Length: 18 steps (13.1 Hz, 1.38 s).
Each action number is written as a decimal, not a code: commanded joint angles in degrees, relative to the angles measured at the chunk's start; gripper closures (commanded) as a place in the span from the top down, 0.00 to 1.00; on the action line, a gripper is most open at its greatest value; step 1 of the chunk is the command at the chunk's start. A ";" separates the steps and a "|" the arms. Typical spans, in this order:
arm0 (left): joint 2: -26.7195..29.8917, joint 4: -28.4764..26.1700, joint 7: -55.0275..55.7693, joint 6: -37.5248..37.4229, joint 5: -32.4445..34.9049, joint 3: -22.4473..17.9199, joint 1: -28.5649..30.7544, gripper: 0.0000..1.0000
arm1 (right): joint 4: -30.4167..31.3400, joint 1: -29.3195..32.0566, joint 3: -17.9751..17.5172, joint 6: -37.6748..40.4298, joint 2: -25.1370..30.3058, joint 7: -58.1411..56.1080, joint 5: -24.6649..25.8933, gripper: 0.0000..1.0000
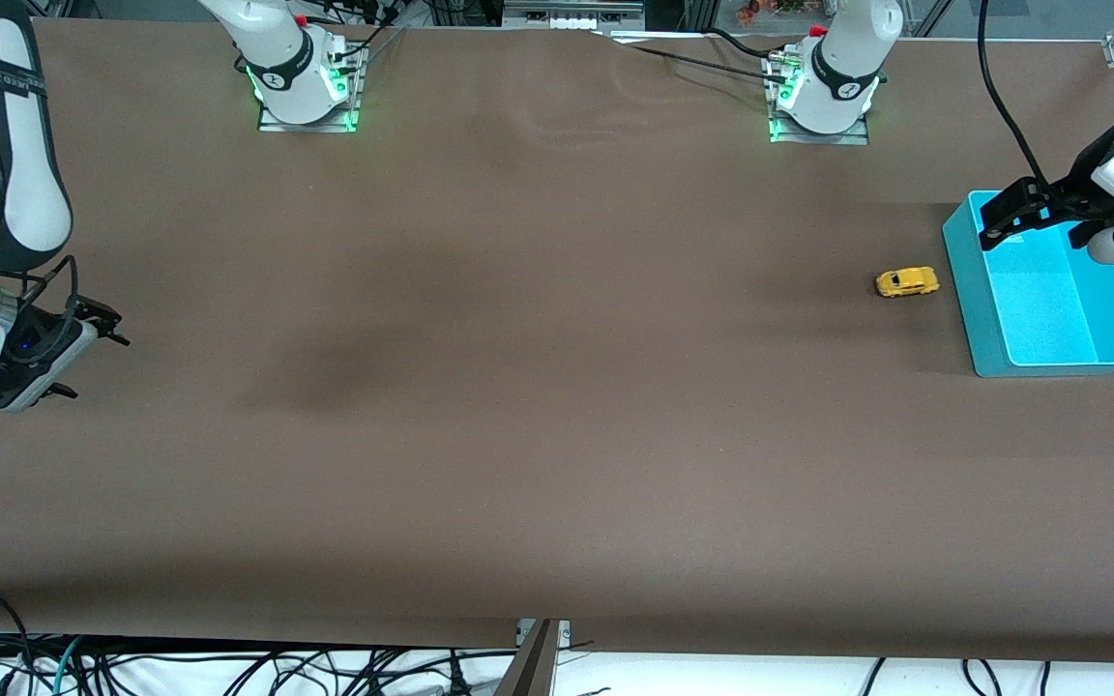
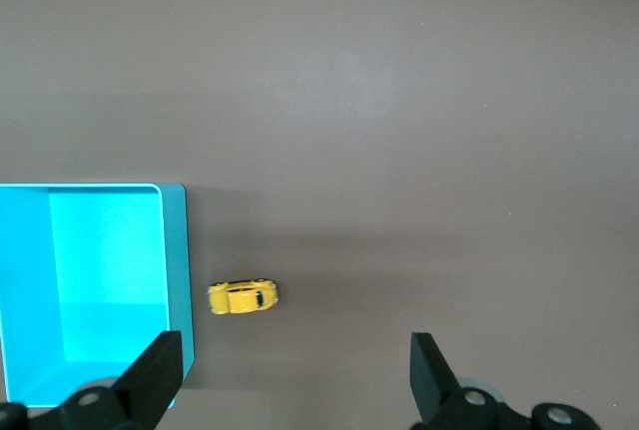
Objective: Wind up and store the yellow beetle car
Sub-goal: 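Withdraw the right gripper while the car rolls to the bin, then lower the left gripper onto the car while the right gripper withdraws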
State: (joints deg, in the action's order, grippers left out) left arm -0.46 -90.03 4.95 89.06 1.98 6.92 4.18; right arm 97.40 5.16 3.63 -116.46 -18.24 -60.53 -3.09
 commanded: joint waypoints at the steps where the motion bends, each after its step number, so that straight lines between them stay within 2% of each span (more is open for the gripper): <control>1: 0.03 -0.23 -1.53 0.50 -0.22 0.72 0.48 1.00 | -4.66 0.38 -2.13 6.23 -0.22 9.61 -0.87 0.99; 6: -0.41 -0.93 -1.53 0.67 -0.13 1.34 0.39 1.00 | -10.64 0.38 -7.49 15.55 -0.04 30.52 -0.78 0.99; 7: -0.07 -3.63 -1.61 2.59 -0.22 1.34 0.65 1.00 | -11.87 0.38 -8.89 17.05 0.04 34.91 -0.78 0.99; 11: 3.36 -24.10 -1.53 21.20 -0.13 1.43 2.76 1.00 | -14.86 0.38 -12.85 22.67 1.45 44.00 -0.78 0.99; 12: 3.54 -27.18 -1.61 22.54 -0.13 1.51 3.03 1.00 | -16.18 0.38 -13.55 25.38 1.45 45.05 -0.78 0.99; 14: 3.45 -29.75 -1.79 22.82 -0.13 1.43 3.12 1.00 | -19.16 0.38 -14.00 30.31 1.45 51.36 -0.87 0.99; 15: 3.45 -31.94 -3.18 23.34 -0.13 1.43 3.64 1.00 | -19.44 0.29 -14.09 30.07 1.45 52.26 -0.26 0.99; 18: 2.67 -41.59 -18.78 36.65 0.22 1.43 6.62 1.00 | -19.36 0.20 -13.74 29.81 2.15 52.01 0.01 0.99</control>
State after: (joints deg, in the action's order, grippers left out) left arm 0.43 -124.19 -4.26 117.80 2.01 7.98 8.04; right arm 78.74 5.02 -9.91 -87.88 -16.65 -9.66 -3.22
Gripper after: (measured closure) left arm 0.000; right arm 0.004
